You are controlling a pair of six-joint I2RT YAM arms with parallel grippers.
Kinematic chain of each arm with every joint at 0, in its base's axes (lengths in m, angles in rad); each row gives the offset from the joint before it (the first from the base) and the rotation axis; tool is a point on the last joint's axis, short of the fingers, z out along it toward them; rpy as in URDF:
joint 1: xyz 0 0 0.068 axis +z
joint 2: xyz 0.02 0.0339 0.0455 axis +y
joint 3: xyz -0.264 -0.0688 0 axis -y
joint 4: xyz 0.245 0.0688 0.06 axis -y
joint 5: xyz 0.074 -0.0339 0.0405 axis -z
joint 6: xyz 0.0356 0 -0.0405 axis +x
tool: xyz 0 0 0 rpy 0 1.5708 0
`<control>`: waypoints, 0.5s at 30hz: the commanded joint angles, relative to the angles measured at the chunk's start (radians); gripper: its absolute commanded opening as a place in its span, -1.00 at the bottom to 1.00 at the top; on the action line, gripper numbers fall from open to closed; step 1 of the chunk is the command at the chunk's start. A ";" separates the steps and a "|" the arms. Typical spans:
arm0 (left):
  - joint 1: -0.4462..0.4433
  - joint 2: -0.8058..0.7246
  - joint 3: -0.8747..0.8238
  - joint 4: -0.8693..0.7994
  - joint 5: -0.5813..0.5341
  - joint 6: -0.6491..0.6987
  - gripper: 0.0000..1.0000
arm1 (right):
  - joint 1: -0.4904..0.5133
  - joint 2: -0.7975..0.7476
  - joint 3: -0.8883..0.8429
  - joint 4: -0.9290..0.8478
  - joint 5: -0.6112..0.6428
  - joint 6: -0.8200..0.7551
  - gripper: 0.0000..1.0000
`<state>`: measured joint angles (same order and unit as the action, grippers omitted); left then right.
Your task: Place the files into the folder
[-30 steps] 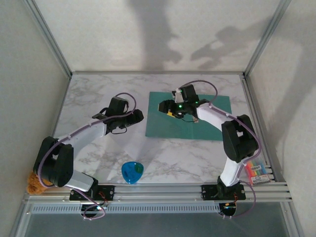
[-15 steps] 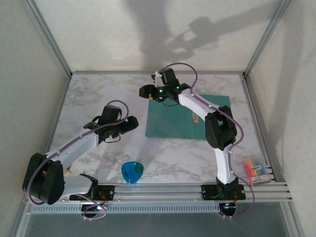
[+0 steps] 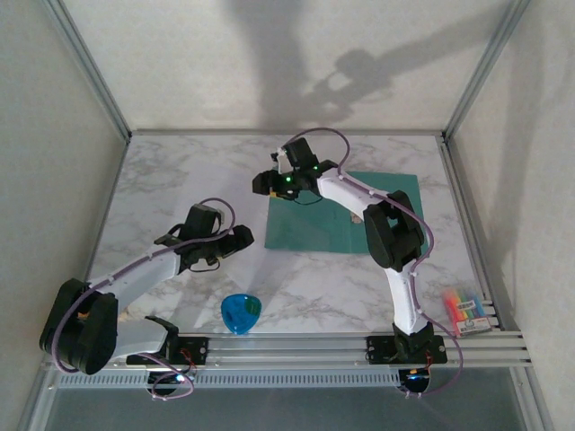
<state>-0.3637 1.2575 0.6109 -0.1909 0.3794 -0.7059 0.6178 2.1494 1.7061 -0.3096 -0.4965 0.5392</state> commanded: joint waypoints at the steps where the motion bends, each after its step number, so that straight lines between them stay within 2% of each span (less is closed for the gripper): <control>1: 0.009 0.006 -0.032 0.044 0.013 -0.009 0.84 | 0.010 -0.017 -0.039 0.025 -0.001 0.015 0.35; 9: 0.035 0.071 -0.042 0.059 0.001 0.027 0.79 | 0.021 -0.012 -0.068 0.070 -0.020 0.036 0.35; 15: 0.083 0.100 -0.034 0.008 -0.024 0.104 0.78 | 0.027 -0.007 -0.068 0.067 -0.029 0.036 0.35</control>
<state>-0.3050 1.3384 0.5800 -0.1543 0.3805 -0.6613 0.6334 2.1494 1.6459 -0.2584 -0.5011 0.5659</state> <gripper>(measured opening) 0.895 0.677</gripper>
